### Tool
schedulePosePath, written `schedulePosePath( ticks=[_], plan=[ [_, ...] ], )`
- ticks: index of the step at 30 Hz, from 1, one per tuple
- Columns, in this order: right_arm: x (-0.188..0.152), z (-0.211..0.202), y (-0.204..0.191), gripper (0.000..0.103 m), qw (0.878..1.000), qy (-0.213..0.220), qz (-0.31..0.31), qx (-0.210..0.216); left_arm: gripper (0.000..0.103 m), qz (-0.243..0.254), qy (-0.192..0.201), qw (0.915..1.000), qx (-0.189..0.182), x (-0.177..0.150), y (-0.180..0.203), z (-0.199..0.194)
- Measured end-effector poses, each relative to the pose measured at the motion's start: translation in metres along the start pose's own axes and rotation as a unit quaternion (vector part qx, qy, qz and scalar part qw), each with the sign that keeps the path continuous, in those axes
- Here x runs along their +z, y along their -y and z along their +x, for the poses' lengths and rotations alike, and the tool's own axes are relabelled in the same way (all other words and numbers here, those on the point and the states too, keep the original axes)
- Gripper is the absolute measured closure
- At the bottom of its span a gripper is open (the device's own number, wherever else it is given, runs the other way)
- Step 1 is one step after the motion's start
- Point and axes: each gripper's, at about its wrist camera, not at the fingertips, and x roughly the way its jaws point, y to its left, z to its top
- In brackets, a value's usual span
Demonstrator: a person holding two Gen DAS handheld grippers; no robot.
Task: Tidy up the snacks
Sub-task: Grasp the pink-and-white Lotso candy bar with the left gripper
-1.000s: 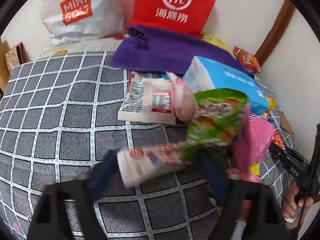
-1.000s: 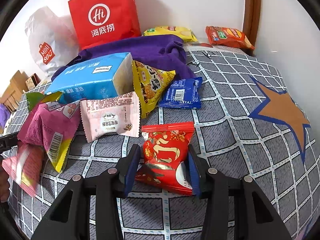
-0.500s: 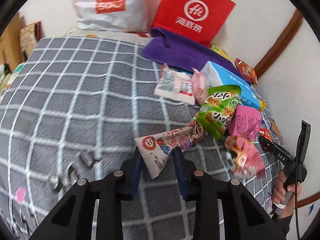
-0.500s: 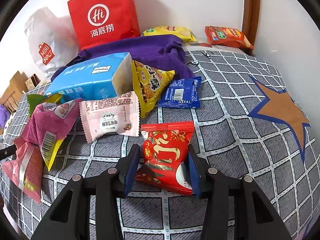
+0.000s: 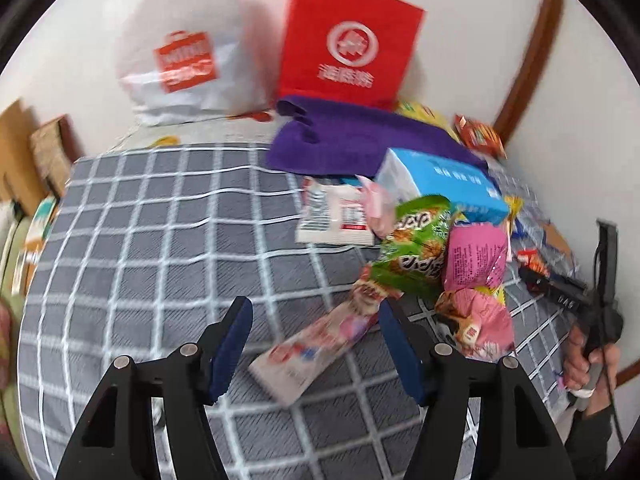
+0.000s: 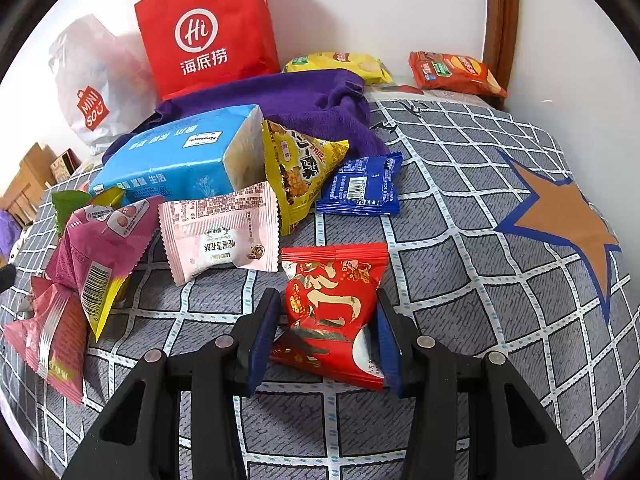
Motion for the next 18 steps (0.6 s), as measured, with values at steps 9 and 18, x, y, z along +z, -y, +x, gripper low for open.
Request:
schedulePosePath(
  ticks=[9, 18],
  plan=[
    [-0.001, 0.002, -0.008, 0.045, 1.000, -0.006, -0.022, -0.001, 0.066, 0.058, -0.041, 0.9974, -0.009, -0.018, 0.027, 0.040],
    [-0.002, -0.004, 0.001, 0.047, 1.000, -0.007, -0.012, 0.019, 0.085, 0.007, -0.013, 0.9980, 0.062, -0.028, 0.010, 0.014]
  ],
)
